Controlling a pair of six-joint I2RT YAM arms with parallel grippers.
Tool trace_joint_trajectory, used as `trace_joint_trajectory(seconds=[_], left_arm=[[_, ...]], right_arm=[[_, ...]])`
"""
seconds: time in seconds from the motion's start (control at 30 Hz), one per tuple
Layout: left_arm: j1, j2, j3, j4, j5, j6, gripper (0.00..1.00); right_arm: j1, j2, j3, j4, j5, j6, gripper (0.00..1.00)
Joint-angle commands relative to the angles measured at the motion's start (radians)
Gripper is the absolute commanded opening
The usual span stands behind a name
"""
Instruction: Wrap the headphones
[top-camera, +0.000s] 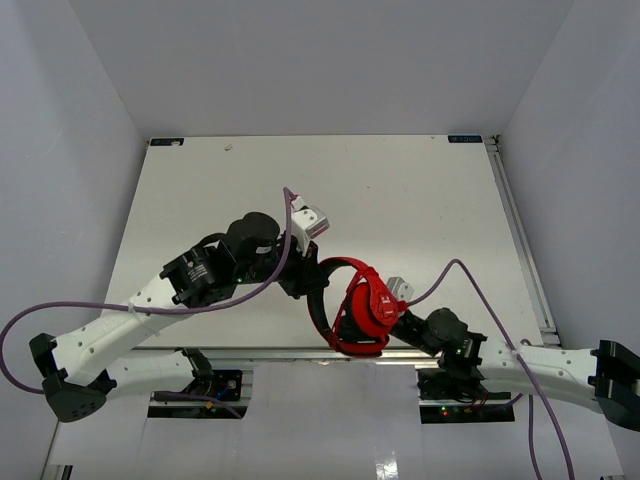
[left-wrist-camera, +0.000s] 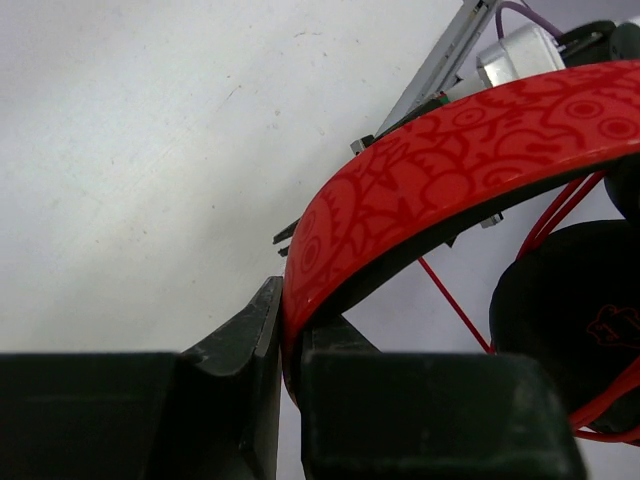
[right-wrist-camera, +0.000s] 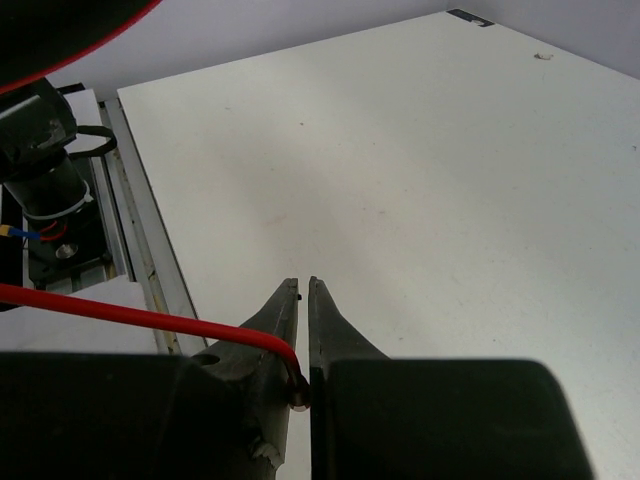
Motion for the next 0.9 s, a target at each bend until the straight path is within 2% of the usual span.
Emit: trace_joint_trajectory(seconds=[0.0, 0.2, 0.27, 0.43, 0.53, 0.63, 0.87], left_arm=[[-0.010, -0.046, 0.064, 0.027, 0.247, 0.267, 0.00], [-0.010, 0.044, 0.074, -0.107, 0.147, 0.541, 0.00], [-0.007, 0.077, 0.068, -0.131, 0.064, 0.610, 0.00], [0.018, 0.175, 0.075, -0.160, -0.039, 0.759, 0.00], [0.065, 0.234, 0.101, -0.138, -0.120, 0.803, 0.00], [0.157, 0.286, 0.124, -0.128, -0.104, 0.839, 0.00], [0.188, 0.246, -0.043, 0.079, -0.151, 0.995, 0.00]], right_arm=[[-0.009, -0.051, 0.091, -0.198, 0.087, -0.004, 0.08], [-0.009, -0.081, 0.203, -0.413, 0.138, 0.029, 0.08], [-0.009, -0.073, 0.209, -0.428, 0.136, 0.036, 0.08], [-0.009, -0.012, 0.214, -0.428, 0.159, 0.059, 0.08], [-0.010, 0.023, 0.215, -0.429, 0.172, 0.096, 0.08], [-0.011, 0.059, 0.205, -0.429, 0.201, 0.125, 0.08], [-0.034, 0.077, 0.190, -0.428, 0.300, 0.138, 0.08]])
